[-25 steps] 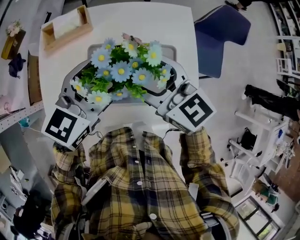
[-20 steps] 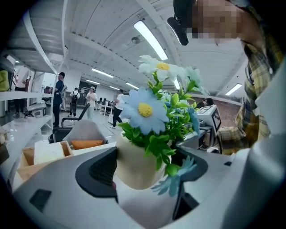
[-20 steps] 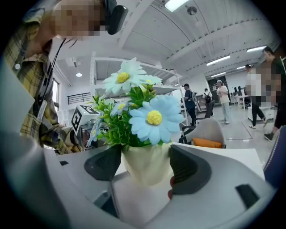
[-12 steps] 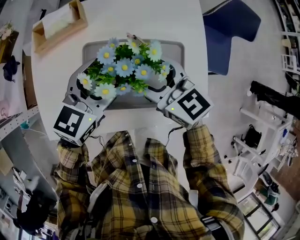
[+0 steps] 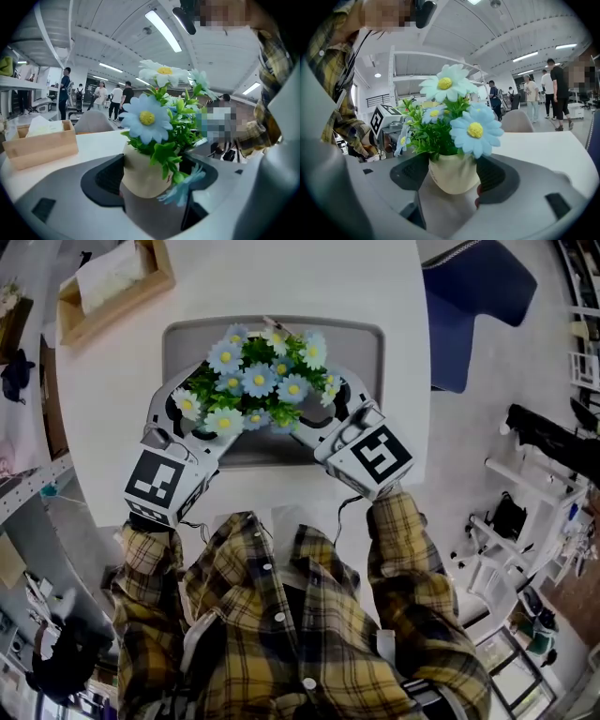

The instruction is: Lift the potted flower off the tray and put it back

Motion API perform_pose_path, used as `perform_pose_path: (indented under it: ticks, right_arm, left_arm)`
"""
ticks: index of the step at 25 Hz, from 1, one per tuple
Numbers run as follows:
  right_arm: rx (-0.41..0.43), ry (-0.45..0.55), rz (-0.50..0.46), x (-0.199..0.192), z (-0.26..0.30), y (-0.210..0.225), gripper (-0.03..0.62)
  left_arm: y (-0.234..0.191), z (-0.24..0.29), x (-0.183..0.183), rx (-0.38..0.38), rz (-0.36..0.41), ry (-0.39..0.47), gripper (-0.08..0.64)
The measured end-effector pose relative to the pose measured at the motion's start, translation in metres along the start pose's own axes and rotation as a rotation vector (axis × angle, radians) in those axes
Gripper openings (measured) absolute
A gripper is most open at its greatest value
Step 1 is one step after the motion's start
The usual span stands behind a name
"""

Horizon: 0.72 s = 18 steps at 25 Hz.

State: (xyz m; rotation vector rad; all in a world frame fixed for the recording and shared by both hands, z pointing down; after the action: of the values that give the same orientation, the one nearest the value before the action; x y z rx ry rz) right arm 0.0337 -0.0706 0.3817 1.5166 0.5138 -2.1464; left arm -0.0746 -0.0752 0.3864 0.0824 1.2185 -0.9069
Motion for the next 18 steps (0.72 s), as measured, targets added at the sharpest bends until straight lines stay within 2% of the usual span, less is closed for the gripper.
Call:
perform_pose_path:
  ticks: [8,14,18]
  right_arm:
    - [-0.017,-0.008,0.017,-0.010,0.003,-0.003,0.309]
    - [-0.021,-0.010,-0.019,-0.012,0.003,0.001,0.308]
    - [-0.026,-0.026,-0.046,-0.015,0.003,0.002,0.308]
  left_arm:
    - [-0.005,0.002,-0.010,0.007,-0.009,0.011,0.365]
    - [-0.006,0.009,-0.013,0.003,-0.036,0.028,0.365]
    - [-0.006,0.011,-0.016,0.012,-0.021,0.022,0.365]
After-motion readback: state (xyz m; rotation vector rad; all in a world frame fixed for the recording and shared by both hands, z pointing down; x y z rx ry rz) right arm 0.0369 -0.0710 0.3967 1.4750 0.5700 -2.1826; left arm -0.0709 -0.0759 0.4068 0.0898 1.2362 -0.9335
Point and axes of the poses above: the fingertips, and each gripper's own axes: z forward along the fingers, y to its right, x out of its top, the point moved 4 cm from there along -z, backward along the fingers, and after that the axes turned 14 degrees about -z, right-handed, at the moved point
